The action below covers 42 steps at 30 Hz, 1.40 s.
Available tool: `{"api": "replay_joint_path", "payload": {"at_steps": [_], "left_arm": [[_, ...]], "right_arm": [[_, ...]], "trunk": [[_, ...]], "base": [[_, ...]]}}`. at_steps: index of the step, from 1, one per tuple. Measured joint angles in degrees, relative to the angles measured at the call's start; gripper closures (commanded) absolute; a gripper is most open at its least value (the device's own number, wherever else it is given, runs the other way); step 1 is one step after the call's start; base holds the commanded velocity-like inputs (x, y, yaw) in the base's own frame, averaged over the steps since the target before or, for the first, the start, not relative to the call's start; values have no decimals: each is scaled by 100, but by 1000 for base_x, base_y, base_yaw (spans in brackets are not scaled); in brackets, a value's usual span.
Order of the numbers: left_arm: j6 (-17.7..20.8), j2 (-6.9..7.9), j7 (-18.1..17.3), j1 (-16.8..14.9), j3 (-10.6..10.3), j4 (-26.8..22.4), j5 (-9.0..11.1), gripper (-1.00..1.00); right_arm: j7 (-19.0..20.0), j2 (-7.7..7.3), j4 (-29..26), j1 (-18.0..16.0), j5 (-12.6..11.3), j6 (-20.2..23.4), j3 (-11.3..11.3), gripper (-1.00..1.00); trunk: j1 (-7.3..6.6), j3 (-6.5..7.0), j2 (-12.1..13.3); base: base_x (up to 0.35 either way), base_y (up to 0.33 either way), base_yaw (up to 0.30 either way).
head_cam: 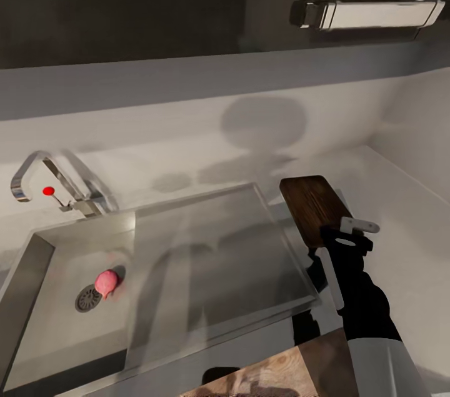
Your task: In the kitchen, take the Vidalia onion out of the sink, dice it on the chopping board with the paring knife, put the diced onion into the bowl on the countertop, then place both the paring knife and the chopping board into the sink.
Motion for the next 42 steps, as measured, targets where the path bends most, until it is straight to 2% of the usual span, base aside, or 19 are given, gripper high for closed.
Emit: {"api": "replay_joint_path", "payload": {"at_steps": [23, 26, 29, 32, 42], "left_arm": [[0, -70, 0, 0, 0, -8, -6, -100], [0, -73, 0, 1, 1, -9, -6, -100], [0, -74, 0, 1, 0, -5, -6, -100], [1, -78, 0, 1, 0, -1, -6, -100], [0, -79, 0, 1, 0, 0, -6, -100]], "right_arm": [[4, 0, -11, -3, 87, 15, 4, -100], [6, -4, -59, -3, -106, 100, -5, -100], [29, -19, -263, -2, -660, 505, -24, -100], [27, -43, -362, -2, -954, 782, -32, -100], [22, -54, -386, -2, -1069, 872, -38, -100]], "trunk": [[-1, -30, -2], [-1, -31, -2], [-1, -31, -2], [-1, -31, -2], [-1, -31, -2]], "base": [[0, 0, 0], [0, 0, 0], [0, 0, 0], [0, 0, 0], [0, 0, 0]]}}
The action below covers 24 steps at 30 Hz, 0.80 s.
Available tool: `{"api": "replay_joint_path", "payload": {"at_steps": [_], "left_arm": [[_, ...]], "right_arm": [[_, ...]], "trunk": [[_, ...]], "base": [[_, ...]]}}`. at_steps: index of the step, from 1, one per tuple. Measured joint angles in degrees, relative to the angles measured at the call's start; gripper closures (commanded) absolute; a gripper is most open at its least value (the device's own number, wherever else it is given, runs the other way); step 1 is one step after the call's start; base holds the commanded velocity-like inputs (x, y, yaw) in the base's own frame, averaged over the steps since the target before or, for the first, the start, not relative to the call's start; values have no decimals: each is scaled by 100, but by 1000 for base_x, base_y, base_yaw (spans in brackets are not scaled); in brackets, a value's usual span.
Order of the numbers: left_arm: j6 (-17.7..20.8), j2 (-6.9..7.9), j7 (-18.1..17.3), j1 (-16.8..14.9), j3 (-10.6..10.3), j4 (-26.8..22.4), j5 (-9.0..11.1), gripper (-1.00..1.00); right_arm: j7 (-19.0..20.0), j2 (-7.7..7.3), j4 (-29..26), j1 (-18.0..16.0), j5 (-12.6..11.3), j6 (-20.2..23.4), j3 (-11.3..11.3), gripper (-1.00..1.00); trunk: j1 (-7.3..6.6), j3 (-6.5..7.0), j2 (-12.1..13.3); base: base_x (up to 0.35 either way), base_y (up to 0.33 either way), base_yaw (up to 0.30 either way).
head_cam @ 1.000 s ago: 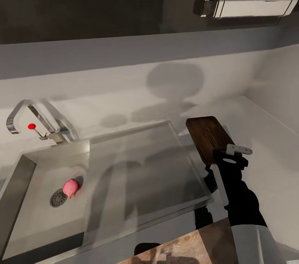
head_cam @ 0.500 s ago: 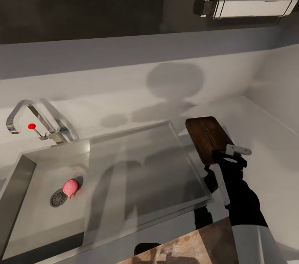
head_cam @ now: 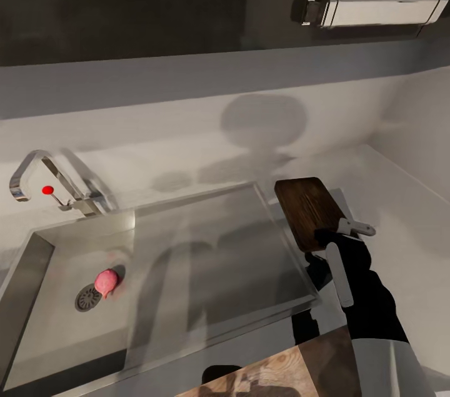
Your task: In the kitchen, take the Vidalia onion out of the sink, dice it on the chopping board with the paring knife, put the diced onion into the bowl on the countertop, then place both the paring knife and the chopping board into the sink.
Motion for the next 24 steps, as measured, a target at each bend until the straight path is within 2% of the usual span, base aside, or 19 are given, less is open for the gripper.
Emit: {"api": "replay_joint_path", "payload": {"at_steps": [14, 15, 16, 24], "left_arm": [[2, 0, 0, 0, 0, 0, 0, -100], [3, 0, 0, 0, 0, 0, 0, -100], [2, 0, 0, -1, 0, 0, 0, -100], [1, 0, 0, 0, 0, 2, 0, -100]], "right_arm": [[6, -4, 4, 0, -16, -4, -6, -100], [5, -3, 4, 0, -14, -5, -6, 100], [19, 0, 30, 0, -117, -40, -2, 100], [18, 1, 53, 0, -57, -16, -4, 100]], "trunk": [[0, 0, 0], [0, 0, 0], [0, 0, 0], [0, -8, 0]], "base": [[0, 0, 0], [0, 0, 0], [0, 0, 0], [0, 0, 0]]}}
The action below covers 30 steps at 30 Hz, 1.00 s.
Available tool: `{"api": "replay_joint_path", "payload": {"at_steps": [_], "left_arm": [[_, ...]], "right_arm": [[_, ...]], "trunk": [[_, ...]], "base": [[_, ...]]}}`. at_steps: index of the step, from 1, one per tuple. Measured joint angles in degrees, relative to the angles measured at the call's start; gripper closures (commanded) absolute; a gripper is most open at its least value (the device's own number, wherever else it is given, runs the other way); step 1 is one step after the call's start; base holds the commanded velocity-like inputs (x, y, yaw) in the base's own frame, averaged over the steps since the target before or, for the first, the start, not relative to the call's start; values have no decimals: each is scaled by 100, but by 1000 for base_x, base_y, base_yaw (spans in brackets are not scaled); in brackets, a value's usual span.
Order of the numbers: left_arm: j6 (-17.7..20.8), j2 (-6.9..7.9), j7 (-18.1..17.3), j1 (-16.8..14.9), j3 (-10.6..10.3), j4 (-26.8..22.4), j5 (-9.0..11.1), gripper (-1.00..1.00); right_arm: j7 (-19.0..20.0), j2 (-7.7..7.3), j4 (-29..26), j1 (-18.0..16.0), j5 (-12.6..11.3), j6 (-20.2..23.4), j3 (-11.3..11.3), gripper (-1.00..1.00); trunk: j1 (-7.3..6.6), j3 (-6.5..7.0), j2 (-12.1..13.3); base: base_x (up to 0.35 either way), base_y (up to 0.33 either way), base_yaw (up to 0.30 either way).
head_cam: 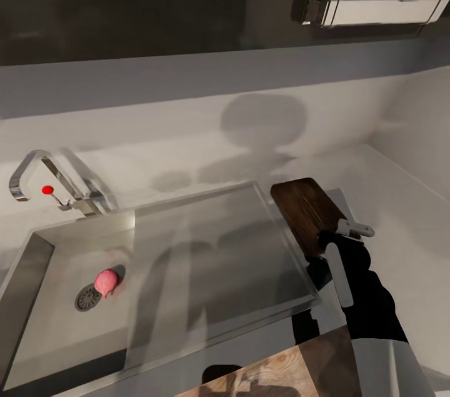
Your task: In the kitchen, take the Vidalia onion out of the sink, dice it on the chopping board with the paring knife, put the diced onion into the bowl on the countertop, then place both the paring knife and the chopping board into the sink.
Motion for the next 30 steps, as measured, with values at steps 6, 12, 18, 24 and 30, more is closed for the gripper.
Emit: {"api": "replay_joint_path", "payload": {"at_steps": [6, 12, 18, 24, 30], "left_arm": [[-1, 0, 0, 0, 0, -1, 0, -100], [1, 0, 0, 0, 0, 4, 0, -100], [5, 0, 0, 0, 0, 6, 0, -100], [7, 0, 0, 0, 0, 7, 1, -100], [8, 0, 0, 0, 0, 7, 0, -100]], "right_arm": [[1, 1, -18, 0, -17, -7, -31, 100], [7, 16, -103, 0, -72, -15, -383, 100], [1, 18, -71, 0, -72, -24, -419, 100], [1, 18, 6, -1, -51, -33, -421, 100], [1, 17, 72, -1, -28, -24, -422, 100]], "trunk": [[0, -12, 0], [0, -22, 0], [0, -2, 0], [0, 52, 0], [0, 106, 0]], "base": [[0, 0, 0], [0, 0, 0], [0, 0, 0], [0, 0, 0], [0, 0, 0]]}}
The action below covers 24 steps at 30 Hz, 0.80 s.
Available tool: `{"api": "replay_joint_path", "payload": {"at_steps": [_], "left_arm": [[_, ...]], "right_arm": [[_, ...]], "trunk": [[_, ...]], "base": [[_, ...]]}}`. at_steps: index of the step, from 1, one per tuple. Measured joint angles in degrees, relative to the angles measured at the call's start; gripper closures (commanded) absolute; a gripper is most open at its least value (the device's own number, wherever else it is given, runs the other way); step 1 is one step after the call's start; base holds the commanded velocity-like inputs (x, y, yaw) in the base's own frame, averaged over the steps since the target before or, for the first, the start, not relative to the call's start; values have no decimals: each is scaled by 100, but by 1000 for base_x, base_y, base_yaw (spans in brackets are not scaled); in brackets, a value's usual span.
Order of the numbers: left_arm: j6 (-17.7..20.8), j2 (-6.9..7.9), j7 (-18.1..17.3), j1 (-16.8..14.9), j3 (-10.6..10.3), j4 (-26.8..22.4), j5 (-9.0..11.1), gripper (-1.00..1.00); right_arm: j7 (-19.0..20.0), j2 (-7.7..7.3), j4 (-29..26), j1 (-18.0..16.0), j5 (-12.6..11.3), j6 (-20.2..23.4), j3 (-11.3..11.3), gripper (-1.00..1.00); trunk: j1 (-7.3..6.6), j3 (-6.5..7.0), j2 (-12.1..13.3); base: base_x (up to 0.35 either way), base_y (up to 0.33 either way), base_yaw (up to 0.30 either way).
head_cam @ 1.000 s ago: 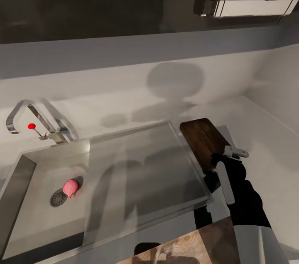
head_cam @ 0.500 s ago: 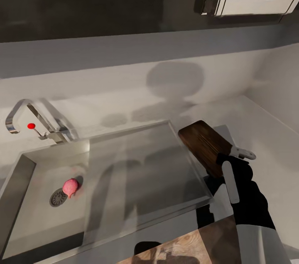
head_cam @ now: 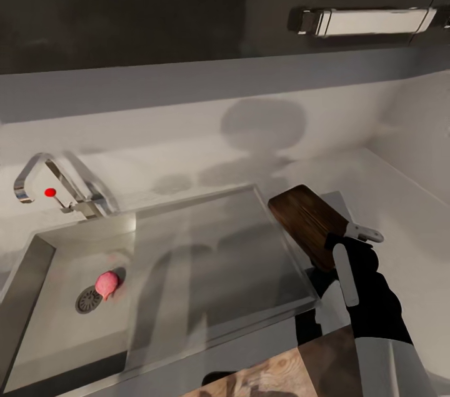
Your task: In the kitchen, take the Vidalia onion out of the sink, dice it on the chopping board with the paring knife, put the diced onion into the bowl on the countertop, then place both the paring knife and the chopping board into the sink.
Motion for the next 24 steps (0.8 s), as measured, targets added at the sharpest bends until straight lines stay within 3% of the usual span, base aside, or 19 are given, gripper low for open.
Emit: {"api": "replay_joint_path", "payload": {"at_steps": [7, 15, 24], "left_arm": [[0, 0, -1, 0, 0, 14, 1, -100], [-8, 0, 0, 1, 1, 57, 0, -100], [-9, 0, 0, 0, 0, 55, 0, -100]], "right_arm": [[0, 6, 65, 0, 61, 16, -5, 100], [-6, 7, 239, 2, 304, -298, -23, 100], [-4, 8, 241, 1, 315, -77, -238, 100]], "trunk": [[2, 63, 0], [4, 136, 2], [1, 217, 1]], "base": [[-58, 0, 0], [-290, 0, 0], [-165, 0, 0]]}}
